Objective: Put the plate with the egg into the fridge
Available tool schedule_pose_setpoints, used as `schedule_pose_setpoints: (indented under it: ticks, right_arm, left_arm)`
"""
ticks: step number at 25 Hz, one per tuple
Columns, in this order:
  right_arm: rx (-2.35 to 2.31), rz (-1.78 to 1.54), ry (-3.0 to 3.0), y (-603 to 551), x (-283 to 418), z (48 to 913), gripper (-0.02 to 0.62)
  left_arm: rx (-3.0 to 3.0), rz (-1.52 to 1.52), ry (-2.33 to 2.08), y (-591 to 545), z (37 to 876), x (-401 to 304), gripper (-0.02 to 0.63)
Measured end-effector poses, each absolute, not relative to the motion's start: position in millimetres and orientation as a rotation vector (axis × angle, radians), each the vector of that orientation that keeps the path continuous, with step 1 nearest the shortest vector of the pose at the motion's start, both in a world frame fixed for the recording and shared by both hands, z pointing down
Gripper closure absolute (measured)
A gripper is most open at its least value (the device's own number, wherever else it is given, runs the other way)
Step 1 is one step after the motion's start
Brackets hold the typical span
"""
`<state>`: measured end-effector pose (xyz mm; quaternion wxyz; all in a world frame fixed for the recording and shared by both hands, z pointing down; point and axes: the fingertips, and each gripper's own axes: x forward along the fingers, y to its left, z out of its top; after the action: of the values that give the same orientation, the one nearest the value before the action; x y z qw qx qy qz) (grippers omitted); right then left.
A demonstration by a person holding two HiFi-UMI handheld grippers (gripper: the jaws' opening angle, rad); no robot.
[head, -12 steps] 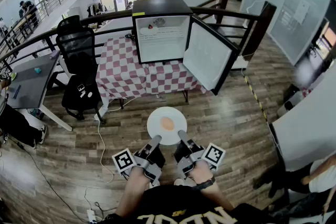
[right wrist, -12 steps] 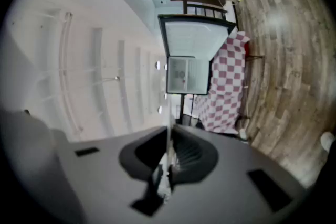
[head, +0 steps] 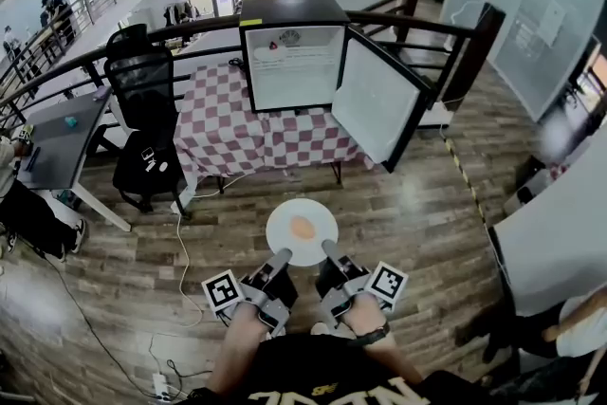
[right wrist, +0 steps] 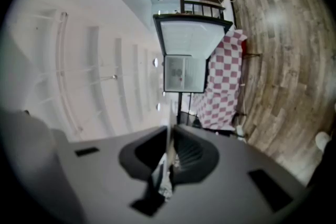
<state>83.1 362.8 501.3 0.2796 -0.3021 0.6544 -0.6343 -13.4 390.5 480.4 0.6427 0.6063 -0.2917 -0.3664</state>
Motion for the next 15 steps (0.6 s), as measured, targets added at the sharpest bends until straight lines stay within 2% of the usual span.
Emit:
schedule_pose_setpoints:
  ticks: [15]
  right_arm:
    - [-0.768, -1.806, 1.654, 369.7, 131.6, 514.1, 0.557]
  left_arm:
    - [1.312, -0.801, -0.706, 400.7, 493.0, 37.7, 0.560]
